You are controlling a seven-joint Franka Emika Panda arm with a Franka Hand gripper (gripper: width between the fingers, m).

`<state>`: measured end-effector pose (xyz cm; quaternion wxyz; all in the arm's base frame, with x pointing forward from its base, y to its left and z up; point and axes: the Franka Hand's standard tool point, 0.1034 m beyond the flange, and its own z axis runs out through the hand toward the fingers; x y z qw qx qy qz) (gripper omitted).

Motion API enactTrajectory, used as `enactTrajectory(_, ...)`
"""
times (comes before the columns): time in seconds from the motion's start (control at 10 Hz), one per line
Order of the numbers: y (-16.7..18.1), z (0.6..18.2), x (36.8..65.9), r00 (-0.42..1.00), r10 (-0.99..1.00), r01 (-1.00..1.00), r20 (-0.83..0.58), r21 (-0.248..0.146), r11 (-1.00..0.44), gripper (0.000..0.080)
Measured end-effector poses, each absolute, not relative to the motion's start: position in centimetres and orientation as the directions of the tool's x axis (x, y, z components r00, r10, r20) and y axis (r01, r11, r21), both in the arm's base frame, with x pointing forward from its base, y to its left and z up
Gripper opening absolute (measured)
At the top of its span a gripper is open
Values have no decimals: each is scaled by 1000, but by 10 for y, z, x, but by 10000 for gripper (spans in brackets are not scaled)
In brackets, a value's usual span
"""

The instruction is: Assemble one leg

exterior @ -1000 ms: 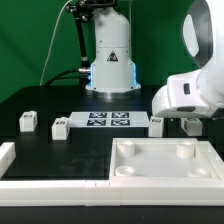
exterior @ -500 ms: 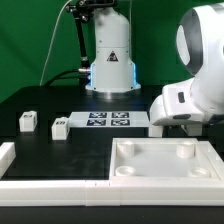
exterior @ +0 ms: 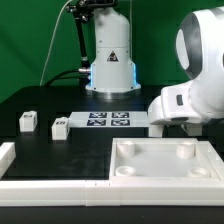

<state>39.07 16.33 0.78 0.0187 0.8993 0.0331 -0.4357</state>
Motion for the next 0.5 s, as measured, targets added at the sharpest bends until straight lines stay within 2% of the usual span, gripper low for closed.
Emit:
enactTrajectory(0.1, 164, 8, 391, 619, 26, 66, -785, 19, -998, 649)
enactTrajectory(0.2, 163, 8, 391, 619, 26, 65, -785, 18, -998, 523)
enactTrajectory(0.3, 163, 8, 391, 619, 26, 65, -785, 18, -998, 523)
enactTrajectory(0.4, 163, 8, 391, 619, 26, 65, -785, 18, -998, 386)
enactTrajectory(0.5, 163, 8, 391, 619, 25, 64, -785, 18, -998, 386)
